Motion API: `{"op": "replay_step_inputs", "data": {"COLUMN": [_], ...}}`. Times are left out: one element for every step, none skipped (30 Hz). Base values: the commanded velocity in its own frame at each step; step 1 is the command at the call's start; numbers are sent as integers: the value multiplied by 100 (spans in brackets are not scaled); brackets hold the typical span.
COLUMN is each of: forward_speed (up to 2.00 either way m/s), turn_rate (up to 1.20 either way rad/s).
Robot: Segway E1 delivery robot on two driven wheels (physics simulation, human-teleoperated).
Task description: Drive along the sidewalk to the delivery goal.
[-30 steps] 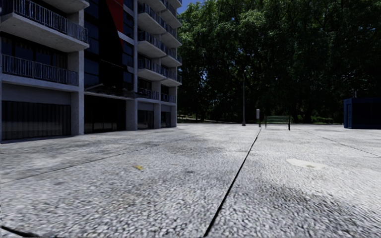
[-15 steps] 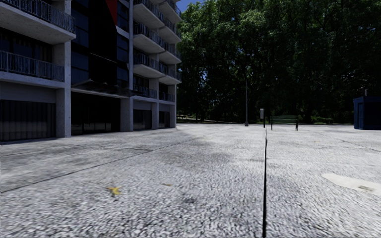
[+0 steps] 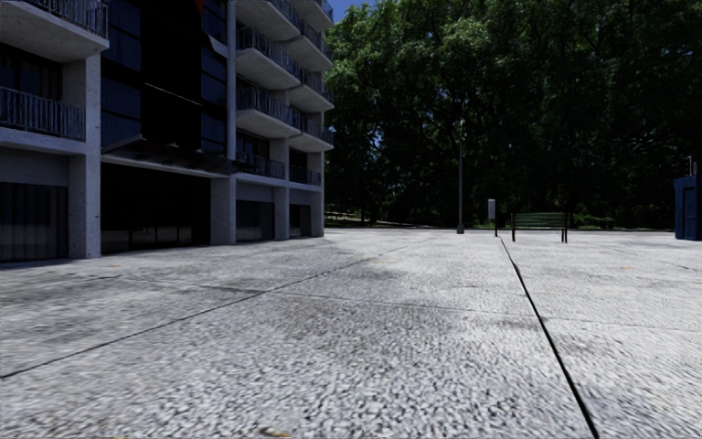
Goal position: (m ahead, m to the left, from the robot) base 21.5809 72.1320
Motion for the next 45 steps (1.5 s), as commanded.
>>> {"op": "replay_step_inputs", "data": {"forward_speed": [200, 200, 200, 200, 200, 200, 200, 200, 200, 200, 200, 200, 200, 200, 200, 200, 200, 200, 200, 200, 200, 200, 200, 200, 200, 200, 200, 200, 200, 200, 200, 200, 200, 200, 200, 200, 200, 200, 200, 200, 200, 200, 200, 200, 200], "turn_rate": [0, 0, 0, 0, 0, 0, 0, 0, 0, 0, 0, 0, 0, 0, 0, 0, 0, 0, 0, 0, 0, 0, 0, 0, 0, 0, 0, 0, 0, 0, 0, 0, 0, 0, 0, 0, 0, 0, 0, 0, 0, 0, 0, 0, 0]}}
